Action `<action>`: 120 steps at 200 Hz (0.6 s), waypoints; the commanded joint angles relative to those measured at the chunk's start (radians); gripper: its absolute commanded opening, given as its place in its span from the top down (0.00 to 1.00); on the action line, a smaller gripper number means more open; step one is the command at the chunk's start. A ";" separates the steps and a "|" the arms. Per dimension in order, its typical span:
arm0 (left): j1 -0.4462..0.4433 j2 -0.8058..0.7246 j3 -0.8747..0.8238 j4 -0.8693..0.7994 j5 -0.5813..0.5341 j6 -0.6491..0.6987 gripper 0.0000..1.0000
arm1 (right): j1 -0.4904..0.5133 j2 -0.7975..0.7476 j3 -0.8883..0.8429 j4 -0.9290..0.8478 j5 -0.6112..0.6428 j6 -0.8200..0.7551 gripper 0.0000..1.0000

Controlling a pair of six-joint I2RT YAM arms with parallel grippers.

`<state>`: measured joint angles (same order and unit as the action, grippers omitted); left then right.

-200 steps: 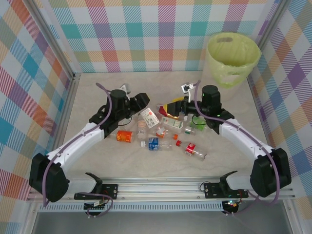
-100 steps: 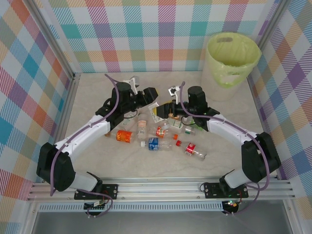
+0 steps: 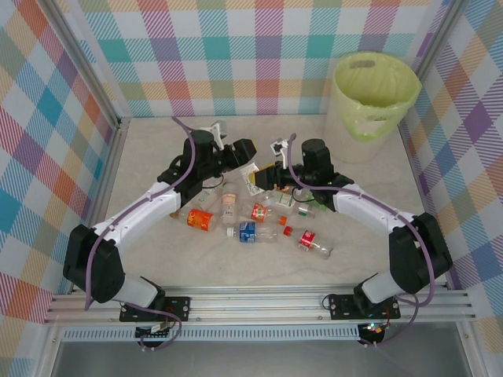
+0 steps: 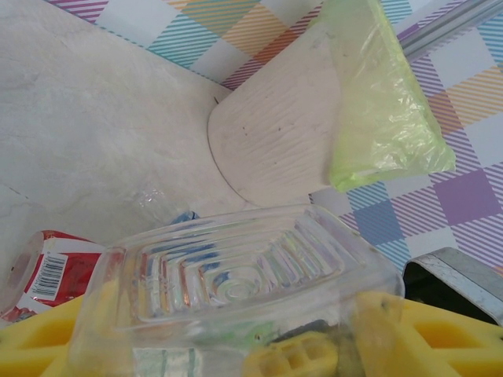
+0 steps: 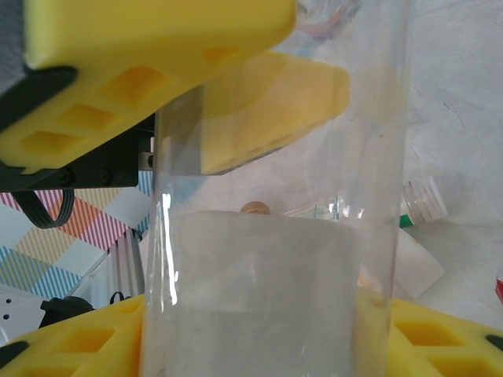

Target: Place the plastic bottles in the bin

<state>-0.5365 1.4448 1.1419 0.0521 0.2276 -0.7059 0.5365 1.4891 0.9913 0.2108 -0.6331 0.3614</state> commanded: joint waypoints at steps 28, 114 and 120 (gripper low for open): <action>-0.008 -0.007 0.022 0.034 0.014 0.001 0.56 | 0.010 -0.019 0.020 -0.042 -0.036 -0.033 0.47; 0.023 -0.142 -0.064 0.040 -0.141 -0.016 0.00 | 0.008 -0.044 0.027 -0.109 0.072 -0.090 0.53; 0.026 -0.162 -0.076 0.030 -0.175 -0.018 0.00 | 0.007 -0.046 0.030 -0.116 0.094 -0.091 0.53</action>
<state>-0.5278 1.3708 1.1030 0.0589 0.1574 -0.7177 0.5385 1.4830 0.9989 0.1249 -0.6006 0.3103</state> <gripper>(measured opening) 0.999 0.494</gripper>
